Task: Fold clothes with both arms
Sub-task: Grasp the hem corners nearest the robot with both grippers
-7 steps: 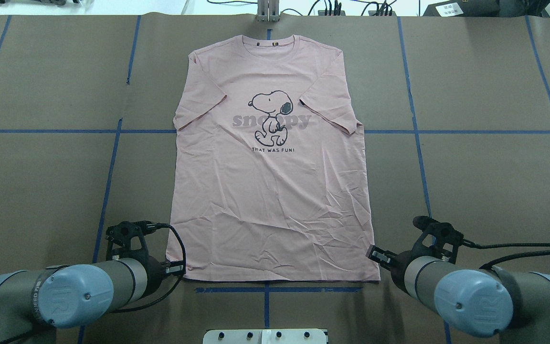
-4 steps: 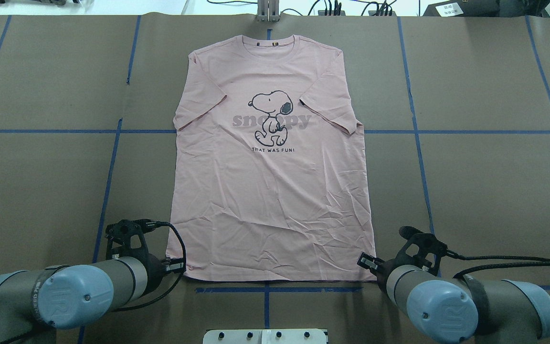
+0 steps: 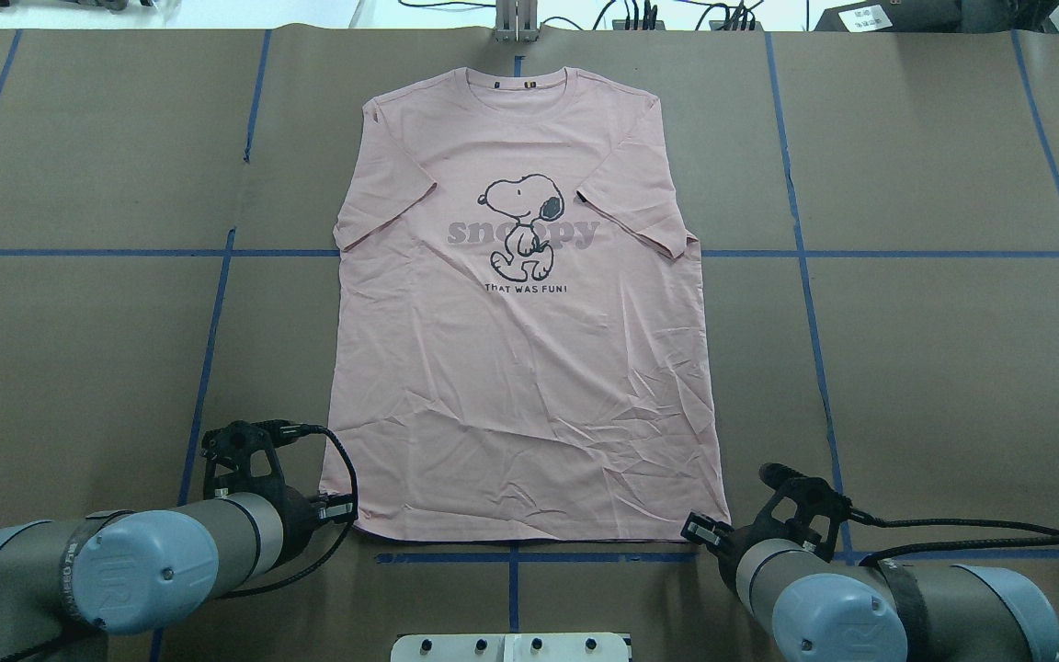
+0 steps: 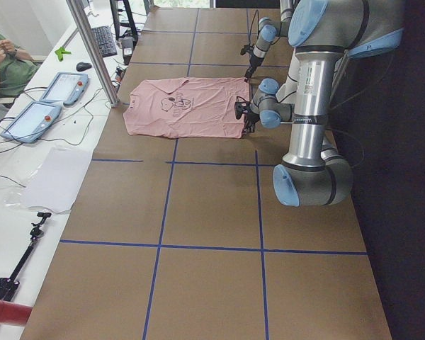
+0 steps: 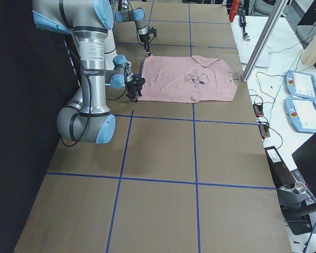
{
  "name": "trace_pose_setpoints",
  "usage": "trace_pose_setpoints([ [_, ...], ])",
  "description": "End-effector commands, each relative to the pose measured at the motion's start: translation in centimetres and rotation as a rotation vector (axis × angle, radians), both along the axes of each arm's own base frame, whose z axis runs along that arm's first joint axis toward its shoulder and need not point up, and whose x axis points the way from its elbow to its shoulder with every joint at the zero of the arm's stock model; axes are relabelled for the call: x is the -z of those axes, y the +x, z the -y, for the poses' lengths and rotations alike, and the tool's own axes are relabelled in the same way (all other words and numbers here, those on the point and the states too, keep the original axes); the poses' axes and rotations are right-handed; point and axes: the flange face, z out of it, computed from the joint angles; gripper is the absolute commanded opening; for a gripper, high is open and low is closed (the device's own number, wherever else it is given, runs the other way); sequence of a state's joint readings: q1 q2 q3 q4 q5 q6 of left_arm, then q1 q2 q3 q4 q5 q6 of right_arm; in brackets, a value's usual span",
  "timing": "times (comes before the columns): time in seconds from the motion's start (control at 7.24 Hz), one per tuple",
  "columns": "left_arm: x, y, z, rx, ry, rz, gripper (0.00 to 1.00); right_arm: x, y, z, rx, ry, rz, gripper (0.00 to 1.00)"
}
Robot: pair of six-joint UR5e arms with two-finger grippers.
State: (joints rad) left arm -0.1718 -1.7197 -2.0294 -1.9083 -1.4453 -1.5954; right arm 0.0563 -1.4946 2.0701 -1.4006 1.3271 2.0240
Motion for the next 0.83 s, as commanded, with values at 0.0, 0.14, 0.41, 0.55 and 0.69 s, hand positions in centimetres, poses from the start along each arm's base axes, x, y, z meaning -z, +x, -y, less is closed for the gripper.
trace_pose_setpoints([
  [0.0,0.0,0.0,0.1,0.003,0.001,0.000,0.00,0.2,0.1,0.0,-0.002,0.001,0.004,0.00],
  [0.14,0.0,0.0,0.1,0.003,0.001,0.000,0.00,0.1,0.1,0.1,0.000,0.001,0.002,0.00],
  [0.41,0.4,-0.3,0.1,0.002,0.004,-0.008,0.00,1.4,1.8,1.0,-0.010,0.005,0.011,0.00],
  [0.55,2.4,-2.3,0.1,-0.015,0.034,-0.037,0.00,4.4,4.1,0.8,-0.008,0.003,0.015,0.00],
  [0.69,5.5,-5.1,-0.3,-0.037,0.060,-0.028,0.00,7.8,7.3,0.5,-0.002,0.002,-0.001,0.00],
])
